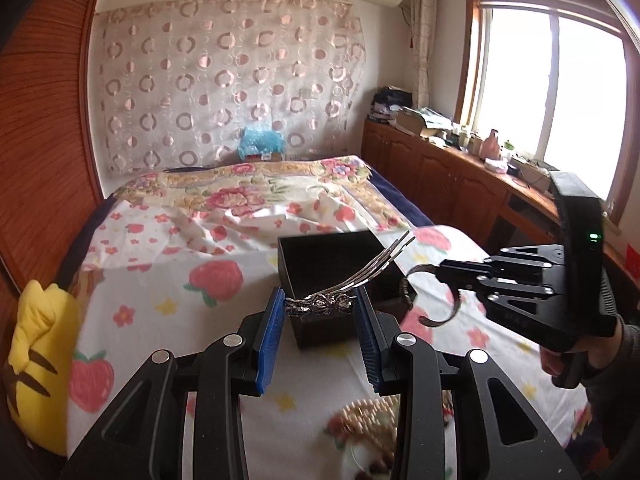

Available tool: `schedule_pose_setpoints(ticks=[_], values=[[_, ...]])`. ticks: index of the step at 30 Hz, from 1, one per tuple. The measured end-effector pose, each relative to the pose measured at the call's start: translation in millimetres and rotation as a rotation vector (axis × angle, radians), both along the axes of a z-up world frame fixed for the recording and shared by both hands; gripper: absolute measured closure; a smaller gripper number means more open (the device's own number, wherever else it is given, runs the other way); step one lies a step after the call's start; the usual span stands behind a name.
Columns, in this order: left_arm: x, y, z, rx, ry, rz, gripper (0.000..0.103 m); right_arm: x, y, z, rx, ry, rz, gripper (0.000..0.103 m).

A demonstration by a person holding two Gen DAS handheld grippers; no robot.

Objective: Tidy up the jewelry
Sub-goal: 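Carry the hairpins into the black box with the left tool while the right tool drops the bangle in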

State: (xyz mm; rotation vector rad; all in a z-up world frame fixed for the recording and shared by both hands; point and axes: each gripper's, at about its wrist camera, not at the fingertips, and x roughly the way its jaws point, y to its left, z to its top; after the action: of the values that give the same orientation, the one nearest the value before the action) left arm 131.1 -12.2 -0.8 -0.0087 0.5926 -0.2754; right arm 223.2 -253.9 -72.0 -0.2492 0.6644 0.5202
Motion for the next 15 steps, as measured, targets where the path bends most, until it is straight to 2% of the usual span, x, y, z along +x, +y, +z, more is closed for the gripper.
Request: schedule_pose_setpoints(ticks=[8,10,15], values=[[39.6,5.8,4.9,-0.002,-0.002,0.015,0.070,56.4,22.1,-10.7,-0.008,0.036,0.035,0.097],[47.7,5.1,4.6,0.000,0.000,0.012,0.070,63.3,26.8,-15.2,-0.018,0.049,0.057,0.093],[69.0,-5.5,-3.2,0.012,0.022,-0.004,0.070,73.3,27.6,-23.8,-0.018,0.081,0.077,0.092]])
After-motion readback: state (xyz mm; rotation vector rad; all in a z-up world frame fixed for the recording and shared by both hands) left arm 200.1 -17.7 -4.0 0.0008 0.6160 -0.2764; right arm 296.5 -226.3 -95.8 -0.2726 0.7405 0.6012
